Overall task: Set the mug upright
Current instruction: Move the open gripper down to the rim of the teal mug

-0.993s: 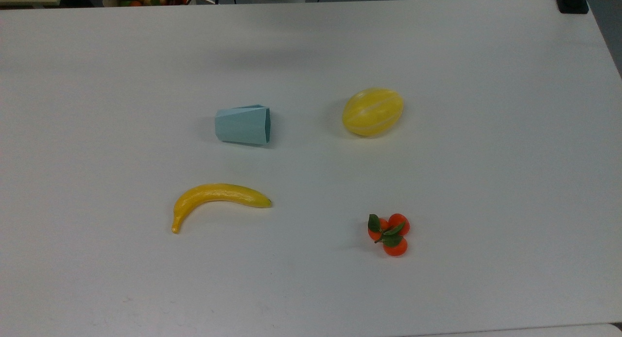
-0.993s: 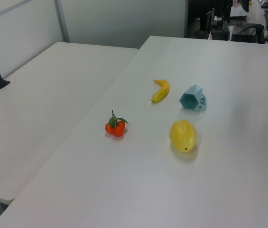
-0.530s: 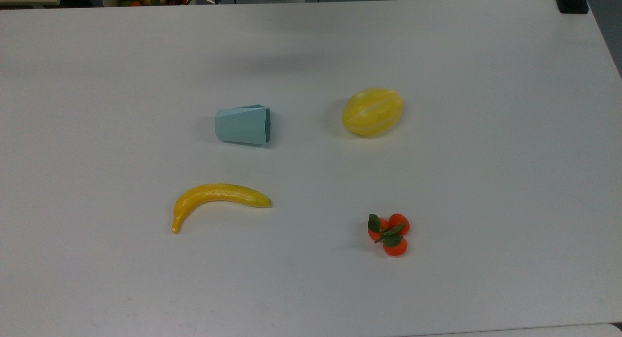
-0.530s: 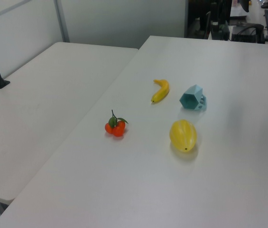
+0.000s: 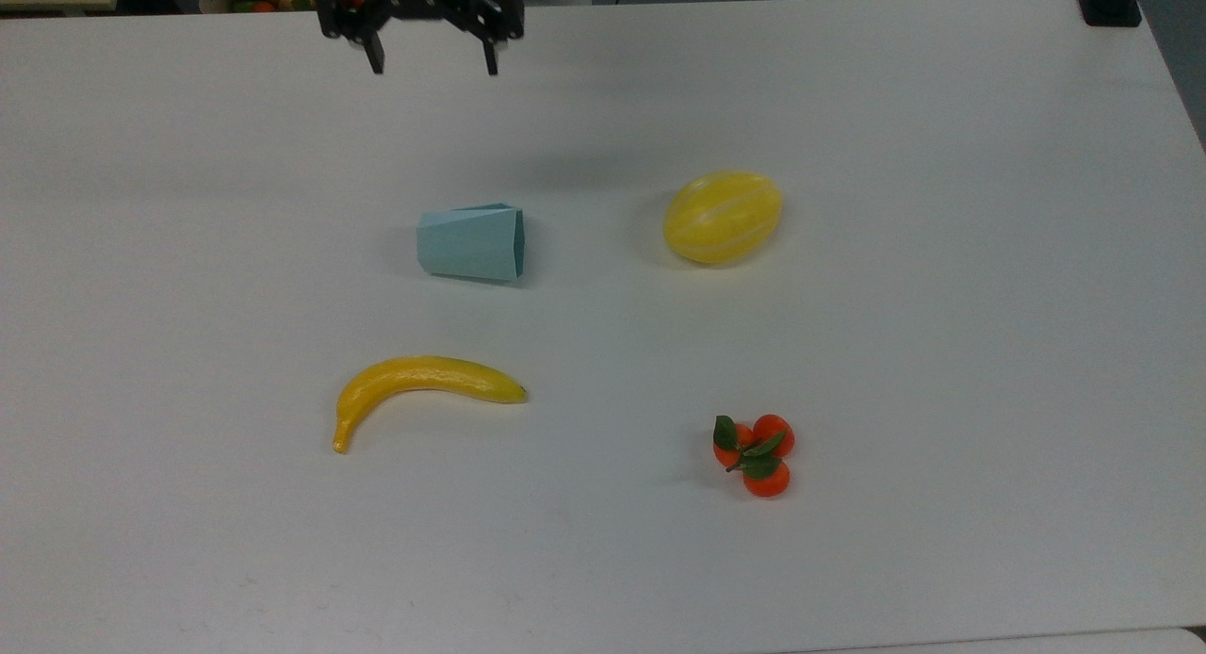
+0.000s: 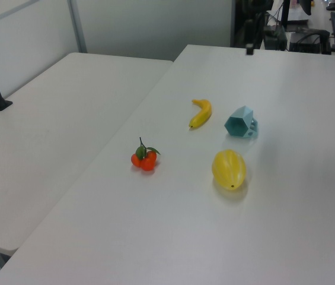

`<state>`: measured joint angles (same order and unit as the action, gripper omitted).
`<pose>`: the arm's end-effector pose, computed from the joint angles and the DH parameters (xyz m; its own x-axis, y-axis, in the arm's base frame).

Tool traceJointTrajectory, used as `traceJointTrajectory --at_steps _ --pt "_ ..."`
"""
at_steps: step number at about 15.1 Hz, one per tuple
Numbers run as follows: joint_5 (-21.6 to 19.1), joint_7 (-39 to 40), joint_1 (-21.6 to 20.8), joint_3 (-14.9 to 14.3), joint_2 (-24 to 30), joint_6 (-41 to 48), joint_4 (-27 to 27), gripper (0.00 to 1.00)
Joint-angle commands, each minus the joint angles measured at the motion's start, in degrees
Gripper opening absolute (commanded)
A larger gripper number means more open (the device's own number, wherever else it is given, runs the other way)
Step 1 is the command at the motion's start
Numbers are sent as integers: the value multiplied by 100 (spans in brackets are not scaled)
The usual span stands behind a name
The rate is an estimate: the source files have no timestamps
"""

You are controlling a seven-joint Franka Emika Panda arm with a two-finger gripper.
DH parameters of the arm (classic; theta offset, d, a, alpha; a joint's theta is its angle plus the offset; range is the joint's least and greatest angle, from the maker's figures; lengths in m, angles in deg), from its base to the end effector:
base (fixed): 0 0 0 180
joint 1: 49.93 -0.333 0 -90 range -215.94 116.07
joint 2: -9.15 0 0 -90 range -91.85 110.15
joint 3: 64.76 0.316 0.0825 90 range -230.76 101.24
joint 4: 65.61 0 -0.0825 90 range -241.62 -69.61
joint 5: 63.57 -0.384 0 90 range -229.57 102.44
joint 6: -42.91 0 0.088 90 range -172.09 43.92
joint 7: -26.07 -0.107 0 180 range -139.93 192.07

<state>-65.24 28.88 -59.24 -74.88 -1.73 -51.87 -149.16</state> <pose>0.6179 0.0041 0.5755 0.9993 0.0359 0.0088 0.0358 -0.9993 0.0045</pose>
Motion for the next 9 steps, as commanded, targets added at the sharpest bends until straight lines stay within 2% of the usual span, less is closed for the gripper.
traceJointTrajectory --at_steps 1,4,6,7,9 --pt "385 -1113 -439 -25 -107 -909 -347 100" --pt "1001 -1459 -790 -17 -336 -972 -356 100" --pt "1256 -1476 -931 -17 -468 -1069 -399 100" --pt "1640 -1485 -1080 -17 -625 -1156 -461 100" --pt "2038 -1546 -1213 -17 -819 -1192 -566 100"
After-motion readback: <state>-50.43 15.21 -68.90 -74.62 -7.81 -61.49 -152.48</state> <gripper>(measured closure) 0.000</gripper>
